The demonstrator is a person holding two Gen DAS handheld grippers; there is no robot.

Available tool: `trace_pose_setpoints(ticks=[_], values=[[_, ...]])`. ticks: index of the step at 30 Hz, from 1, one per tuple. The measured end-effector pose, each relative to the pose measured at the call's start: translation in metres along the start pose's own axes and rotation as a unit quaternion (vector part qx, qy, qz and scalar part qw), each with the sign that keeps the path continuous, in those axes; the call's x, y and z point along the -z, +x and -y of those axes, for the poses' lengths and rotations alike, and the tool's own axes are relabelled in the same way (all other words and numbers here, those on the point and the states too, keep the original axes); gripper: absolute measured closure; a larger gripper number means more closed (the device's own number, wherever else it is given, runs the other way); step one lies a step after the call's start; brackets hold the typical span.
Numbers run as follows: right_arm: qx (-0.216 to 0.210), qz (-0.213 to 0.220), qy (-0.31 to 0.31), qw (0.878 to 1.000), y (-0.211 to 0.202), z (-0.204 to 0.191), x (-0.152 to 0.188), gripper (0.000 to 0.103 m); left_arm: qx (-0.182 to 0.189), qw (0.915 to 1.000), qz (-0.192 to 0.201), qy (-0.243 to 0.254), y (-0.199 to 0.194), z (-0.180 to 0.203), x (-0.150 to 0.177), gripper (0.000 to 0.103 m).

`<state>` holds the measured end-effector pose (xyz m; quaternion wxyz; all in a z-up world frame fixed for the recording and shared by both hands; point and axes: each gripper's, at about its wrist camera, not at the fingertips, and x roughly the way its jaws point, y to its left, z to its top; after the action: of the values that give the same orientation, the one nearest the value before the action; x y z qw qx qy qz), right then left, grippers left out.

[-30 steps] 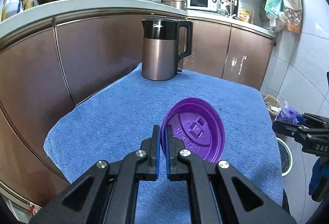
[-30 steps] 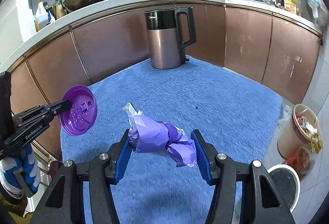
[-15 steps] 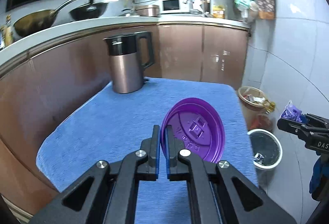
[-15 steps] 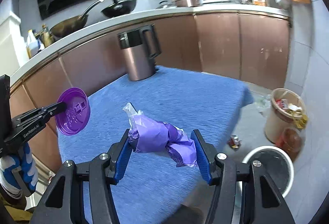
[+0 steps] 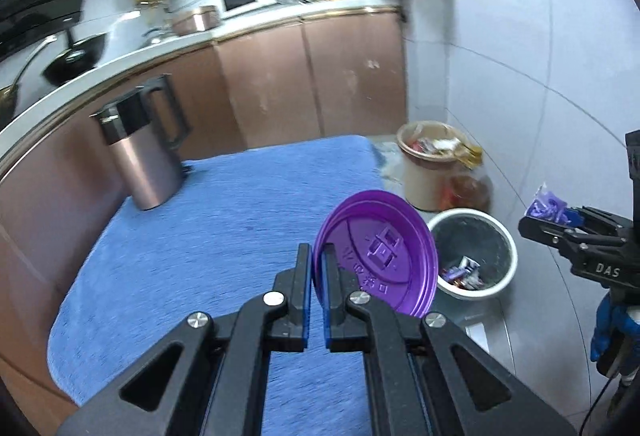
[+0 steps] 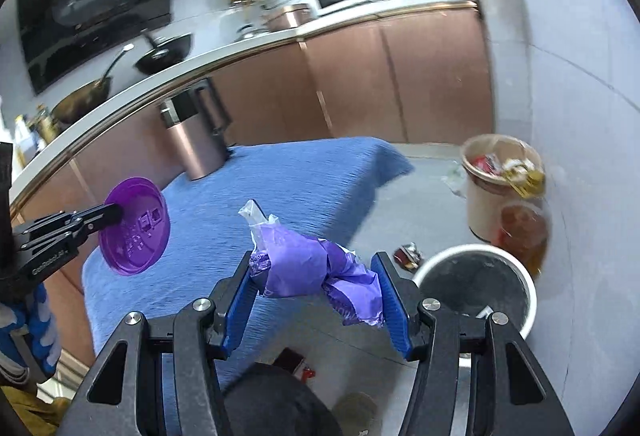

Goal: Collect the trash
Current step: 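Carry lid and wrapper to the bin and open both grippers over it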

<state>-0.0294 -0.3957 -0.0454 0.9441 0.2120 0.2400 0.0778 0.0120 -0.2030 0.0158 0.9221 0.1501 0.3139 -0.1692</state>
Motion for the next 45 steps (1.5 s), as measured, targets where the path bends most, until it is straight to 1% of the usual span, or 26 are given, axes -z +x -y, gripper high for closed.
trace_pose_setpoints(ticks=[4,8,10,12,16,19,22,23,25,28,30,31,32,33,34,35,37,41,43,44,45], values=[[0.039,-0.012,0.019,0.999,0.006,0.029,0.012,0.049,0.028,0.9987,-0.019,0.038,0.031,0.030,-0.012,0.099],[0.067,-0.028,0.035,0.997,0.019,0.054,0.018,0.049,0.056,0.9942,-0.031,0.086,0.067,0.068,-0.031,0.099],[0.083,-0.036,0.043,0.995,0.029,0.068,0.017,0.049,0.066,0.9913,-0.041,0.106,0.092,0.085,-0.041,0.099],[0.098,-0.044,0.050,0.993,0.039,0.083,0.017,0.049,0.079,0.9881,-0.060,0.118,0.122,0.103,-0.050,0.099],[0.123,-0.059,0.072,0.988,0.058,0.118,0.016,0.049,0.092,0.9820,-0.083,0.143,0.170,0.140,-0.062,0.099],[0.137,-0.065,0.095,0.984,0.070,0.144,0.017,0.049,0.100,0.9774,-0.104,0.154,0.200,0.166,-0.064,0.099],[0.148,-0.073,0.115,0.979,0.082,0.168,0.018,0.048,0.098,0.9745,-0.125,0.158,0.229,0.184,-0.062,0.098],[0.152,-0.075,0.119,0.978,0.086,0.174,0.017,0.048,0.100,0.9735,-0.132,0.157,0.238,0.189,-0.061,0.096],[0.157,-0.078,0.120,0.977,0.090,0.180,0.017,0.047,0.102,0.9725,-0.142,0.153,0.251,0.197,-0.058,0.095],[0.167,-0.085,0.118,0.975,0.097,0.189,0.016,0.047,0.122,0.9703,-0.156,0.140,0.266,0.206,-0.056,0.095],[0.174,-0.091,0.119,0.973,0.101,0.194,0.018,0.047,0.151,0.9674,-0.164,0.119,0.273,0.209,-0.058,0.095],[0.176,-0.092,0.121,0.973,0.102,0.197,0.019,0.046,0.160,0.9664,-0.168,0.110,0.276,0.210,-0.059,0.092],[0.179,-0.093,0.123,0.972,0.103,0.199,0.020,0.046,0.168,0.9660,-0.171,0.098,0.279,0.210,-0.060,0.086],[0.183,-0.094,0.127,0.970,0.104,0.201,0.021,0.046,0.172,0.9658,-0.171,0.091,0.282,0.211,-0.061,0.083],[0.184,-0.095,0.130,0.970,0.104,0.204,0.021,0.044,0.177,0.9657,-0.171,0.083,0.281,0.210,-0.062,0.075],[0.185,-0.096,0.133,0.969,0.105,0.205,0.022,0.043,0.180,0.9662,-0.168,0.077,0.278,0.208,-0.064,0.071],[0.188,-0.098,0.137,0.968,0.104,0.208,0.025,0.041,0.182,0.9686,-0.154,0.071,0.268,0.202,-0.068,0.071],[0.179,-0.105,0.144,0.968,0.112,0.211,0.028,0.041,0.168,0.9782,-0.109,0.052,0.242,0.167,-0.085,0.071],[0.162,-0.112,0.141,0.970,0.120,0.204,0.031,0.041,0.148,0.9843,-0.087,0.043,0.230,0.140,-0.092,0.071],[0.154,-0.116,0.138,0.971,0.124,0.201,0.032,0.041,0.132,0.9878,-0.075,0.035,0.223,0.120,-0.095,0.071],[0.137,-0.123,0.131,0.974,0.131,0.194,0.034,0.041,0.123,0.9895,-0.070,0.027,0.219,0.107,-0.097,0.071]])
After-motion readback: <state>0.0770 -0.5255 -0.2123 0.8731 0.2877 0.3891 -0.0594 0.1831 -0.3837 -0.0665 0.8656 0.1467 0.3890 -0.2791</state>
